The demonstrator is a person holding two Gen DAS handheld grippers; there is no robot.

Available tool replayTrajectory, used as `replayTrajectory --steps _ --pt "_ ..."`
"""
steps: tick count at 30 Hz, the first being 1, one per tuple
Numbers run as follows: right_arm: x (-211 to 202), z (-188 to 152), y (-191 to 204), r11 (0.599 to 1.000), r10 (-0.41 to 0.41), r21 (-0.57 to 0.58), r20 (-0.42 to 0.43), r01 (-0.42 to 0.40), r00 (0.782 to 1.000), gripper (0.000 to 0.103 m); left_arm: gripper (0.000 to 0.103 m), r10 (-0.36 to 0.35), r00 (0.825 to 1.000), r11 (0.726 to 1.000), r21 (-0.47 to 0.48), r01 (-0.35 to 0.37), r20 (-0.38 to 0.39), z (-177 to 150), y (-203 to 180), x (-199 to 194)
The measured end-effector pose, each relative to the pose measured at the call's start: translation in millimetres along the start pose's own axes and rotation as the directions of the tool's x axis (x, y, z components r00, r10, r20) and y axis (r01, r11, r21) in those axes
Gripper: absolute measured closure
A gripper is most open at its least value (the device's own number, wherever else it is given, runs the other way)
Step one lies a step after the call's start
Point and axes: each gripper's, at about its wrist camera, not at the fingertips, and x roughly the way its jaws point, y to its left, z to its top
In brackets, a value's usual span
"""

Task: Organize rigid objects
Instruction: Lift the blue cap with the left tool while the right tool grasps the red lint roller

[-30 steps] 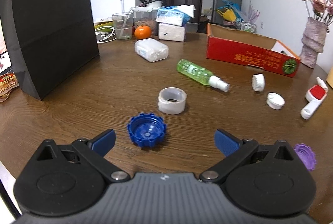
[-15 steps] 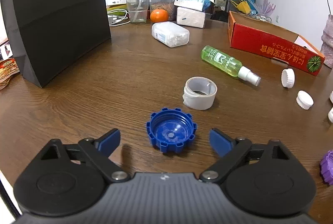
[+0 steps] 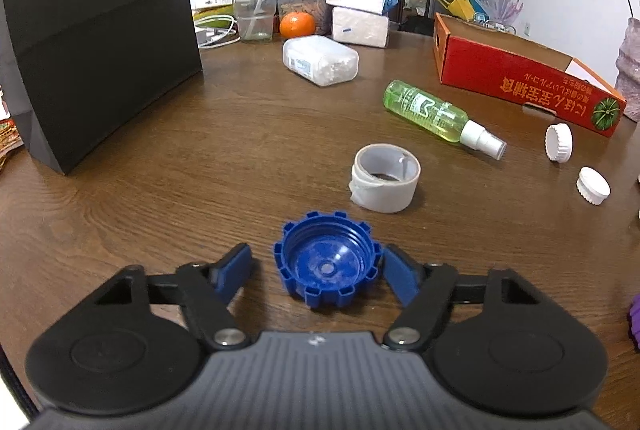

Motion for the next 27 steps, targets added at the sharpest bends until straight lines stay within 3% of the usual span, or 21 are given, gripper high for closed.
replayTrajectory --steps 1,11,27 --pt "2 1 0 1.000 -0.004 -0.003 -0.001 0.004 1.000 0.000 0.047 -0.003 1.000 1.000 0.006 0.003 0.005 0 0 0" --pt "32 19 -8 0.997 -0.023 0.066 -0.051 0.026 0.998 0.003 0.047 -0.029 0.998 1.000 0.009 0.028 0.049 7 -1 -7" --pt "101 54 -21 0.964 -0.230 0.109 -0.104 0.241 0.968 0.008 0.047 -0.085 0.993 0.995 0.056 0.081 0.081 38 -25 -3"
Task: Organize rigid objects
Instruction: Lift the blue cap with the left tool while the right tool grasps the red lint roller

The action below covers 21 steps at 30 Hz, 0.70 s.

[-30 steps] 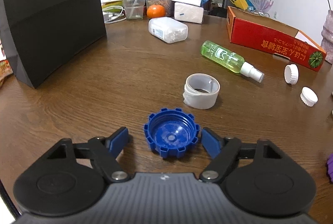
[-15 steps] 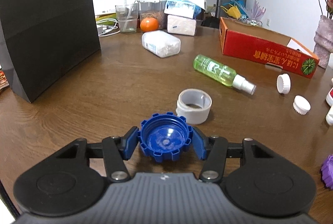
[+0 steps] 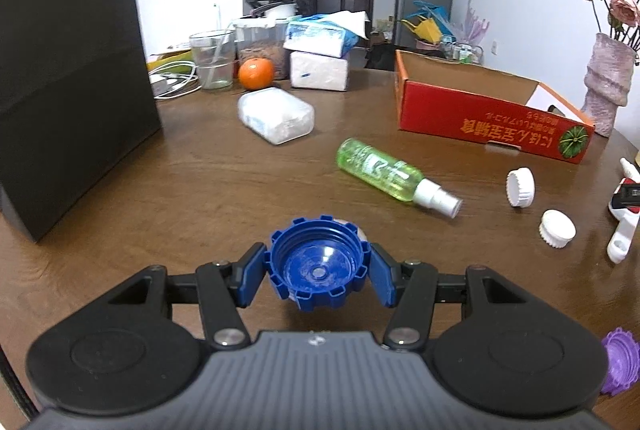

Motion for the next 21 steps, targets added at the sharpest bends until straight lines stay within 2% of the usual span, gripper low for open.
replayTrajectory --steps 8,13,21 --pt "33 9 1 0.995 -0.081 0.050 -0.030 0.082 0.996 0.009 0.047 -0.034 0.999 0.999 0.025 0.034 0.009 13 -18 8" --pt "39 10 1 0.992 -0.105 0.064 -0.023 0.107 0.994 0.010 0.047 -0.046 0.999 0.998 0.032 0.046 0.003 16 -24 12" --pt "32 6 -12 0.996 -0.024 0.088 -0.029 0.027 0.999 0.035 0.047 -0.071 0.998 0.997 0.030 0.071 -0.002 19 -32 16"
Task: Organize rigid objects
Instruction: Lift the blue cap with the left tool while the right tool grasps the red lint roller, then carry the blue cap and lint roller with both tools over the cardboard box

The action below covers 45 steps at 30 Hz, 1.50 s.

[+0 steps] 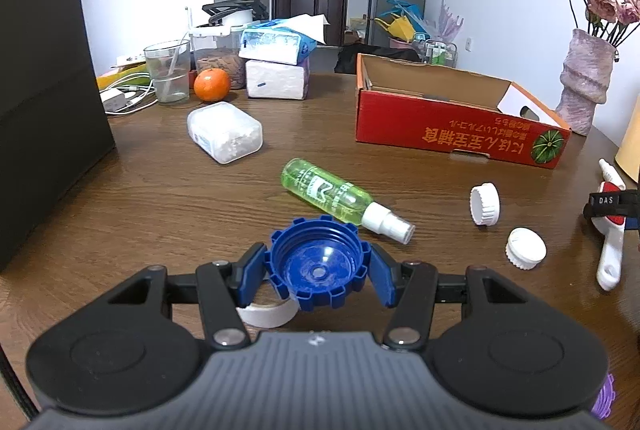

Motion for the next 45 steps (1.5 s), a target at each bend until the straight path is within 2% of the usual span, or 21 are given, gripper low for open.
replayTrajectory --steps 3,6,24,34,45 --pt "-4 -4 -9 0.999 0.041 -0.008 0.002 -0.041 0.999 0.044 0.047 -0.009 1.000 1.000 0.001 0.009 0.000 2 -4 1" --pt "-8 -7 -18 0.997 0.066 -0.027 0.006 -0.066 0.998 0.048 0.047 -0.018 1.000 1.000 0.006 0.018 0.002 3 -9 2" --pt "-30 -11 -28 0.987 0.160 -0.031 0.095 -0.158 0.983 0.048 0.047 -0.075 0.997 0.997 0.006 0.075 0.028 28 -52 6" --pt "-65 10 -8 0.965 0.258 -0.091 0.164 -0.245 0.952 0.048 0.047 -0.104 0.992 0.995 0.013 0.103 0.071 60 -81 9" --pt "-72 37 27 0.935 0.353 -0.108 0.218 -0.337 0.910 0.048 0.047 -0.091 0.989 0.995 -0.019 0.094 0.116 98 -101 30"
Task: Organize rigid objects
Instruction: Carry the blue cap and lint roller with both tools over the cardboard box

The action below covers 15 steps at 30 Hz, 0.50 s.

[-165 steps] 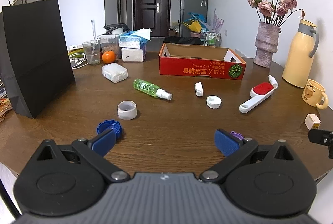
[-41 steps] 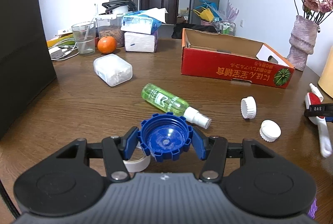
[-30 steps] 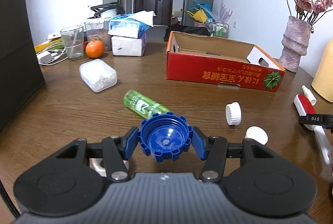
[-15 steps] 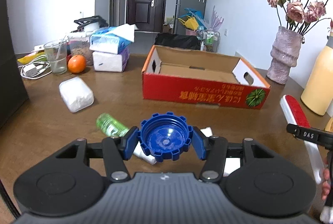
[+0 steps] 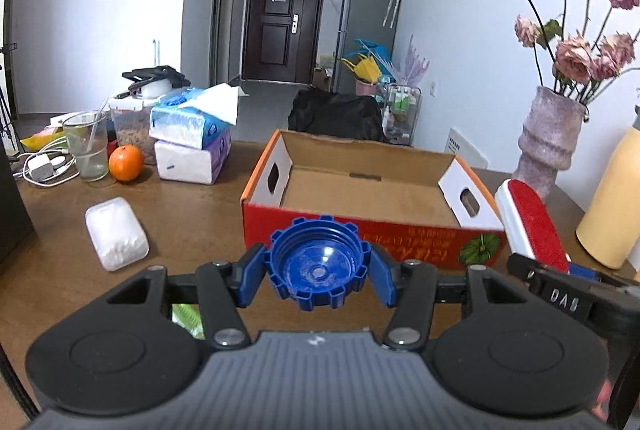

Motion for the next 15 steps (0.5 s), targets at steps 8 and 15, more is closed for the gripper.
replayTrajectory --steps 8,15 --pt "14 14 15 0.999 0.023 -0.029 0.015 -0.023 1.000 0.048 0.047 0.016 0.999 1.000 -0.004 -0.016 0.028 18 -11 24" --pt "33 28 20 0.999 0.028 -0.042 0.008 -0.028 1.000 0.048 0.047 0.031 0.999 0.999 -0.020 -0.030 0.042 35 -17 46"
